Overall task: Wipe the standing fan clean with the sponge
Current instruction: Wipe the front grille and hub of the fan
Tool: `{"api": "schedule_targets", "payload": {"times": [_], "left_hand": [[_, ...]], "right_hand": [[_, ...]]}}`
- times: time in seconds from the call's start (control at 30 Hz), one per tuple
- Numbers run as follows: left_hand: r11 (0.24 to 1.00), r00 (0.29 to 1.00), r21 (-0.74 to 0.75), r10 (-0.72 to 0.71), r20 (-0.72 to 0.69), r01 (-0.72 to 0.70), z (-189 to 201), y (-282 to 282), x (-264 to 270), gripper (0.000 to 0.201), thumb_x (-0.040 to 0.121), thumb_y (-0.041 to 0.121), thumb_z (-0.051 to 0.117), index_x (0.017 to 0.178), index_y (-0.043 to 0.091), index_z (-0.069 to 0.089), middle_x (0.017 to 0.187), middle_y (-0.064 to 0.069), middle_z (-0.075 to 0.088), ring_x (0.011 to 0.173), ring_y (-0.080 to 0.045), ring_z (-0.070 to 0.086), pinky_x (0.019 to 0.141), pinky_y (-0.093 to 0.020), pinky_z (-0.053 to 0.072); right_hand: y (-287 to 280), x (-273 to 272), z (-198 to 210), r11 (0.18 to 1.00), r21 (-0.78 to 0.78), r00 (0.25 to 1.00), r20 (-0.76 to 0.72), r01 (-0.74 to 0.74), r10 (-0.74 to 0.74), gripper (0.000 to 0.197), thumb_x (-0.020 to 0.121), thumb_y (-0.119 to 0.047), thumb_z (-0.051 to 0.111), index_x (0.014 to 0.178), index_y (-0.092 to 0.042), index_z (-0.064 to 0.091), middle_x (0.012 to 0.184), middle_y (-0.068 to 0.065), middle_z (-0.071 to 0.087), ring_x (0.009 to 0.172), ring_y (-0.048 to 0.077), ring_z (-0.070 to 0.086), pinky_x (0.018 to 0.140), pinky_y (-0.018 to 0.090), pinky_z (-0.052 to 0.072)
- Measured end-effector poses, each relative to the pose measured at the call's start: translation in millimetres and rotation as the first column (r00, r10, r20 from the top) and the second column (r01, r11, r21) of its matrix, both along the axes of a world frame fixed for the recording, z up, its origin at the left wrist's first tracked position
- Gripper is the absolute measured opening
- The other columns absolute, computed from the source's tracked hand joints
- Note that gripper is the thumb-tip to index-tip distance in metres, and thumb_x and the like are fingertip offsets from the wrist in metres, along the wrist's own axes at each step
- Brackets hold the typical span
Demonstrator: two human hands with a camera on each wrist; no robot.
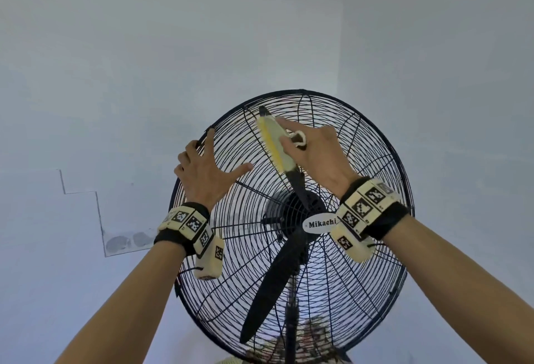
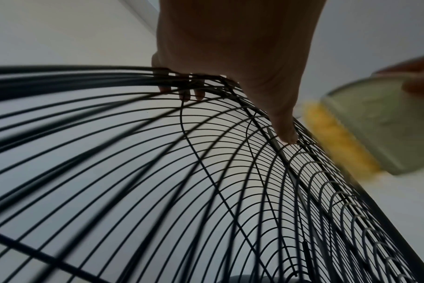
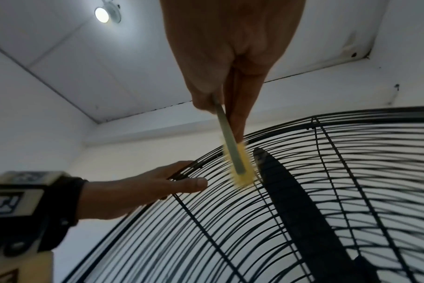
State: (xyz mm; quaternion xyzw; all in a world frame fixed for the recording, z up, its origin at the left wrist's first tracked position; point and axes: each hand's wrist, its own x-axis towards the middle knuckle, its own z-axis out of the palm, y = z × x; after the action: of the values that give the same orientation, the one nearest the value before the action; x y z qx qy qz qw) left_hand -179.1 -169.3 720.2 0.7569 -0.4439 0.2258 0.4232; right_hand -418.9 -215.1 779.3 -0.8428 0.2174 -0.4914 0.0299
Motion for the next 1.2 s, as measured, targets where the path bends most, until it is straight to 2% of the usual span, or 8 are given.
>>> {"api": "schedule_targets", "payload": {"times": [0.3,0.43,0.57,0.7,0.9,1.03,1.1,1.2], "left_hand": [[1.0,1.0,-0.008,0.009,-0.008,-0.009,-2.9,0.7,0.5,0.12,0.071,0.094,0.051,0.165,0.03,0.013,0.16,-0.021,0.028,0.142,-0.045,0.031,0.114,-0.063,0.028],[0.999,1.0,-0.031,0.026,-0.001,-0.026,-4.5,-2.0,-1.5,0.119,0.071,0.094,0.052,0.164,0.03,0.015,0.159,-0.02,0.03,0.141,-0.045,0.033,0.113,-0.063,0.03],[0.999,1.0,-0.03,0.024,-0.006,-0.024,-4.2,-4.3,2.8,0.117,0.072,0.091,0.057,0.164,0.03,0.017,0.158,-0.02,0.031,0.14,-0.045,0.034,0.113,-0.064,0.031],[0.999,0.999,-0.036,0.037,-0.002,-0.037,-4.7,-5.1,1.3,0.117,0.072,0.092,0.057,0.163,0.03,0.018,0.158,-0.021,0.031,0.14,-0.046,0.034,0.113,-0.064,0.03],[0.998,1.0,-0.059,0.022,-0.005,-0.022,-7.3,-6.1,5.0,0.117,0.071,0.092,0.057,0.163,0.03,0.019,0.158,-0.019,0.032,0.14,-0.044,0.034,0.113,-0.063,0.03],[0.998,1.0,-0.054,0.019,-0.003,-0.02,-7.7,-5.3,7.3,0.117,0.072,0.092,0.057,0.163,0.03,0.018,0.158,-0.019,0.032,0.14,-0.044,0.034,0.114,-0.063,0.031],[0.998,1.0,-0.054,0.014,-0.005,-0.014,-7.6,-4.9,5.0,0.117,0.072,0.092,0.057,0.163,0.03,0.018,0.158,-0.019,0.031,0.141,-0.044,0.033,0.114,-0.063,0.03],[0.998,1.0,-0.055,0.01,-0.003,-0.011,-7.4,-4.7,3.7,0.117,0.071,0.092,0.056,0.163,0.031,0.018,0.159,-0.019,0.03,0.141,-0.044,0.033,0.114,-0.063,0.029]], "right_hand": [[2.0,-16.4,6.0,0.994,0.024,0.963,-0.251,0.109,-0.099,0.04,0.094,-0.023,0.066,0.134,-0.024,0.068,0.097,0.001,0.067,0.105,0.019,0.048,0.066,0.021,0.04],[9.0,-19.9,-4.5,0.999,0.035,0.998,-0.054,0.037,-0.035,0.044,0.105,-0.033,0.056,0.148,-0.035,0.051,0.085,0.009,0.065,0.073,0.029,0.051,0.064,0.028,0.053],[-8.0,-25.4,-26.5,0.997,0.034,0.975,-0.215,0.07,-0.061,0.047,0.101,-0.022,0.06,0.148,-0.026,0.054,0.084,0.009,0.065,0.043,0.005,0.033,0.043,0.013,0.031],[0.8,-39.8,-19.6,0.989,0.026,0.942,-0.31,0.146,-0.13,0.046,0.096,-0.021,0.066,0.141,-0.022,0.061,0.075,0.004,0.067,0.055,0.001,0.039,0.061,0.017,0.048],[7.7,-38.8,-41.1,0.999,-0.009,0.981,-0.192,0.039,-0.04,0.049,0.104,-0.02,0.058,0.152,-0.024,0.047,0.062,-0.006,0.05,0.037,0.009,0.043,0.038,0.013,0.028],[3.3,-41.0,-37.8,0.977,-0.018,0.894,-0.401,0.212,-0.202,0.049,0.098,-0.022,0.065,0.146,-0.022,0.056,0.107,0.015,0.07,0.056,0.005,0.036,0.052,0.016,0.036],[6.3,-41.8,-36.1,0.977,-0.044,0.905,-0.37,0.207,-0.208,0.048,0.098,-0.022,0.063,0.145,-0.02,0.057,0.094,0.01,0.07,0.065,0.008,0.037,0.057,0.021,0.04],[16.4,-43.1,-43.0,0.997,-0.052,0.978,-0.199,0.059,-0.068,0.046,0.103,-0.018,0.06,0.148,-0.017,0.053,0.055,-0.013,0.046,0.039,0.008,0.041,0.039,0.013,0.032]]}}
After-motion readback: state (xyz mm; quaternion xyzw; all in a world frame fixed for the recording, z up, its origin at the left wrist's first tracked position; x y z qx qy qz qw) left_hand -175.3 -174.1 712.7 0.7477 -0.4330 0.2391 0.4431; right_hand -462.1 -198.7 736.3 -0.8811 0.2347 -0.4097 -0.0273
